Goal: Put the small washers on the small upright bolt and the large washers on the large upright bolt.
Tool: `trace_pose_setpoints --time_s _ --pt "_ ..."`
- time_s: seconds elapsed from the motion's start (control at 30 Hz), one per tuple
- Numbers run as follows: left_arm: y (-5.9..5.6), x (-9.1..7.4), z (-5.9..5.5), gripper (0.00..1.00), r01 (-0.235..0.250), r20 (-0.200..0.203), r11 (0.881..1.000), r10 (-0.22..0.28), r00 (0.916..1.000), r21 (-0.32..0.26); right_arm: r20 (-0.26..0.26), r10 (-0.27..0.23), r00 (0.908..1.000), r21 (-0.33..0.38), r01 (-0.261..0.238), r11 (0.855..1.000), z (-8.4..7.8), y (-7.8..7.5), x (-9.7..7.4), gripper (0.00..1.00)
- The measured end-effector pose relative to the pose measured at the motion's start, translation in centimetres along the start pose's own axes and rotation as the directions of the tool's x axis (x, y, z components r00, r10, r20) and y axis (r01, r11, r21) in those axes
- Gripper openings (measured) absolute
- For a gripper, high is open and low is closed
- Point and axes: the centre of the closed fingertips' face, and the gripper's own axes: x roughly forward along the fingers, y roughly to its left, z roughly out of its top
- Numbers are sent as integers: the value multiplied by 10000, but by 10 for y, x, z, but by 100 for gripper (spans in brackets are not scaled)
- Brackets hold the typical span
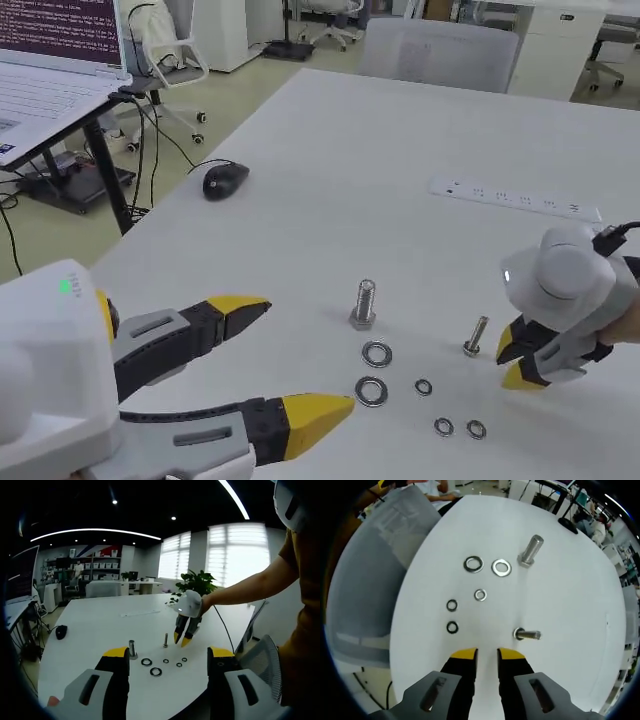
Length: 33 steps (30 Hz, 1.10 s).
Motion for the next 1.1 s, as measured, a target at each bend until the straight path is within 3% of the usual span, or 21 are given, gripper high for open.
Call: trace_pose_setpoints --time_s 0.37,0.73,1.1 --pt "-7 -3 4 62 99 48 9998 -99 9999 144 239 323 9992 -219 -318 9993 14 25 6 17" --pt "-9 -5 5 62 87 120 9999 -88 9999 131 366 656 9972 -186 -649 9977 19 42 16 25" --pt "-8 -6 4 62 17 163 10000 -18 9999 69 422 609 9973 -136 -604 9981 22 45 23 29"
